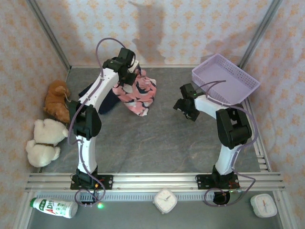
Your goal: Fold and stack the mixed laundry pile
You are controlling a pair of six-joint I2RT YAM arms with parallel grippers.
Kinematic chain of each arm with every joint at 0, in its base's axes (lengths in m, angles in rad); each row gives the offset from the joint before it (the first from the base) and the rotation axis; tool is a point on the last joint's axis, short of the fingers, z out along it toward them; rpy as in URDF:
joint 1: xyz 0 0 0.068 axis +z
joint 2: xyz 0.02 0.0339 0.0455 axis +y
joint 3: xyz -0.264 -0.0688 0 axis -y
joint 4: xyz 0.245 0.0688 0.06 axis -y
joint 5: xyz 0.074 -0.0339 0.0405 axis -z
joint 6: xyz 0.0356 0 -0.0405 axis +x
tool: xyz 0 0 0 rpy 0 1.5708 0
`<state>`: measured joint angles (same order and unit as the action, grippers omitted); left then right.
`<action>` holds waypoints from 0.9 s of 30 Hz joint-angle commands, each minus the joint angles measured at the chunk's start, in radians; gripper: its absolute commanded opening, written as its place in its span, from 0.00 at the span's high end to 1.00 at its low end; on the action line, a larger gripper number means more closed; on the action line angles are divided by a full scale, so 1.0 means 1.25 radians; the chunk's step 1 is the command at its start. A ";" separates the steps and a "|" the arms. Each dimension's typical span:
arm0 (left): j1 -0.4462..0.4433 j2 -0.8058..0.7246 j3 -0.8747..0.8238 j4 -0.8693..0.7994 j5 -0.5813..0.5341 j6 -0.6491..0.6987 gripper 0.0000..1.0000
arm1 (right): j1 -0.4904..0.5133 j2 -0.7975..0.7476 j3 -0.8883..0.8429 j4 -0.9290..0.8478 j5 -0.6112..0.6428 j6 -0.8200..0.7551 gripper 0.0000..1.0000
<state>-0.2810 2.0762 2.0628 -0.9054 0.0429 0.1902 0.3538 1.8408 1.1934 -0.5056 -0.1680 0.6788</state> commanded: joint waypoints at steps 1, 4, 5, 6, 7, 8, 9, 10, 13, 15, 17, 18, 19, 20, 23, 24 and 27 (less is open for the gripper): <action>-0.002 0.036 0.054 -0.030 0.069 0.007 1.00 | 0.009 -0.031 0.001 -0.012 0.012 -0.020 0.09; 0.000 0.042 0.045 -0.008 0.056 -0.002 1.00 | 0.010 -0.033 0.022 -0.031 0.035 -0.024 0.09; 0.002 0.048 0.048 -0.003 0.045 0.002 1.00 | 0.010 -0.033 0.022 -0.032 0.039 -0.027 0.09; 0.007 0.056 0.059 -0.004 0.033 0.005 1.00 | 0.010 -0.033 0.022 -0.036 0.044 -0.032 0.09; 0.012 0.063 0.068 -0.005 0.027 0.007 1.00 | 0.009 -0.030 0.022 -0.041 0.046 -0.035 0.09; 0.021 0.073 0.080 -0.008 0.022 0.008 1.00 | 0.008 -0.026 0.022 -0.049 0.049 -0.037 0.09; 0.030 0.082 0.088 -0.008 0.017 0.004 1.00 | 0.008 -0.024 0.020 -0.054 0.052 -0.036 0.09; 0.039 0.087 0.096 -0.006 0.013 -0.002 1.00 | 0.009 -0.023 0.017 -0.056 0.051 -0.036 0.09; 0.074 0.100 0.111 0.003 0.017 -0.039 1.00 | 0.009 -0.027 0.003 -0.050 0.055 -0.027 0.09; 0.098 0.096 0.112 0.017 0.021 -0.072 1.00 | 0.009 -0.026 0.002 -0.053 0.060 -0.026 0.09; 0.120 0.091 0.107 0.034 0.033 -0.109 1.00 | 0.009 -0.020 0.006 -0.057 0.062 -0.025 0.10; 0.129 0.087 0.104 0.043 0.039 -0.133 1.00 | 0.009 -0.017 0.008 -0.059 0.064 -0.026 0.10; 0.135 0.083 0.098 0.054 0.044 -0.151 1.00 | 0.008 -0.015 0.011 -0.061 0.065 -0.026 0.09; 0.143 0.081 0.090 0.070 0.056 -0.169 1.00 | 0.008 -0.010 0.013 -0.061 0.065 -0.026 0.09; 0.157 0.081 0.085 0.113 0.073 -0.239 1.00 | 0.008 0.001 0.021 -0.059 0.061 -0.022 0.10; 0.162 0.086 0.087 0.124 0.072 -0.264 1.00 | 0.008 0.005 0.023 -0.059 0.060 -0.020 0.10; 0.173 0.096 0.084 0.150 0.049 -0.344 1.00 | 0.008 0.010 0.026 -0.058 0.059 -0.017 0.10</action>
<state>-0.0700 2.2089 2.1612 -0.8059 0.1196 -0.0971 0.3637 1.8336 1.1954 -0.5507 -0.1295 0.6502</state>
